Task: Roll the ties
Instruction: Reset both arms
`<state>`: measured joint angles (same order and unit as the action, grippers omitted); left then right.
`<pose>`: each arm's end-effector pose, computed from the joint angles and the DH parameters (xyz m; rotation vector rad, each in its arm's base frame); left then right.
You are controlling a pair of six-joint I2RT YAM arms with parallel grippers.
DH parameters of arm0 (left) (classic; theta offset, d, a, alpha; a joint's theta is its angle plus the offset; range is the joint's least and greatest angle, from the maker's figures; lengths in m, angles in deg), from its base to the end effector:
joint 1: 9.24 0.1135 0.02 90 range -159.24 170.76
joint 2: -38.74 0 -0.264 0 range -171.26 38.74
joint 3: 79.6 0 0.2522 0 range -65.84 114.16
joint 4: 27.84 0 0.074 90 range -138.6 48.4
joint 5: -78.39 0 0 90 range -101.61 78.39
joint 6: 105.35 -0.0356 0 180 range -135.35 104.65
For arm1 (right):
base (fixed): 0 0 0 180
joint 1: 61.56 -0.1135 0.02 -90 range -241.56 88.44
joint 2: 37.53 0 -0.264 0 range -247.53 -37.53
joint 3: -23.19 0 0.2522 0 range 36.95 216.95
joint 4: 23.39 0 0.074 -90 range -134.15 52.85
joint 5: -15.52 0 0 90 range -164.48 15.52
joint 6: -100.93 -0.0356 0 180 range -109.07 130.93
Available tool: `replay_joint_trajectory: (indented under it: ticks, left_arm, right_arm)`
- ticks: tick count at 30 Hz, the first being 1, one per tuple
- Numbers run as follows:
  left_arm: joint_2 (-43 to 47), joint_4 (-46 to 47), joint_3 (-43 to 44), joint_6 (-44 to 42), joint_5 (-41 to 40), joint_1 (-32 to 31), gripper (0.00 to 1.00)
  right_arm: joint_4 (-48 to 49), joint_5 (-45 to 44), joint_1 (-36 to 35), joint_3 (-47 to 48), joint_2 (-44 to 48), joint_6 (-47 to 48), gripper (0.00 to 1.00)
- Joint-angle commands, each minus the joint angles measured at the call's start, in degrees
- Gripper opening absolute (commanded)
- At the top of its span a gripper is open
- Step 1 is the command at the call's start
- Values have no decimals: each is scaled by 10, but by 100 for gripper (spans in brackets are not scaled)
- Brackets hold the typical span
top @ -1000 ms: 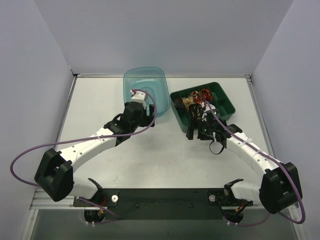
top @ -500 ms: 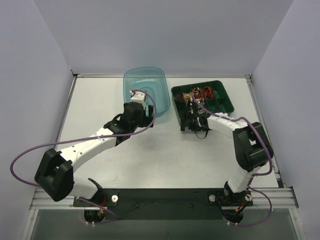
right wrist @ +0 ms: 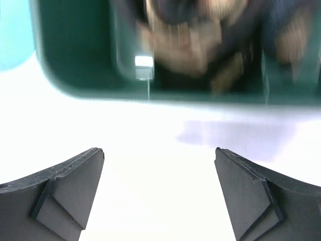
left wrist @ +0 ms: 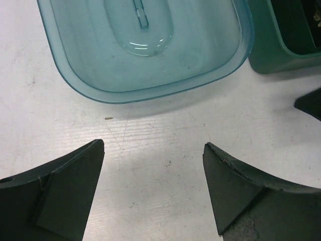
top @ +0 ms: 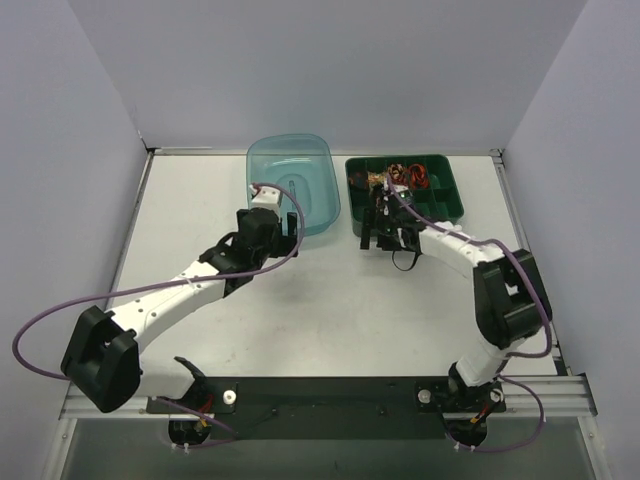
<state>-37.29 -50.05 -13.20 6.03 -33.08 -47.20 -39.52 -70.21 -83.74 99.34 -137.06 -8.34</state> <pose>0.2413 -0.1718 0.2710 0.0829 2.0905 -0.2300 0.3506 0.1458 0.2041 -0.0989 2.2990 0.4641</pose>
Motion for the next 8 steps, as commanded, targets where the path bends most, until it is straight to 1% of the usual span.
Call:
replay_joint_trajectory:
  ticks: [1,2,3,5,6,7,8]
  left_arm:
    - [31,0,-11,-3,-29,10,90]
    - [34,-3,-14,-2,-35,12,90]
    - [41,-4,-18,-1,-41,15,90]
    - [53,-3,-32,-1,-52,24,90]
    - [64,-1,-37,-2,-54,27,90]
    - [69,2,-46,0,-59,37,89]
    - [76,6,-54,1,-66,39,91]
  right_arm:
    - [-5,-23,-6,-73,140,4,100]
    - [-4,-33,-4,-88,164,1,100]
    - [-4,-41,-4,-100,212,1,100]
    - [-4,-97,-2,-133,259,-4,100]
    - [-3,-109,5,-143,297,-3,100]
    - [-3,-121,11,-149,314,-8,100]
    - [7,-153,13,-171,343,-8,100]
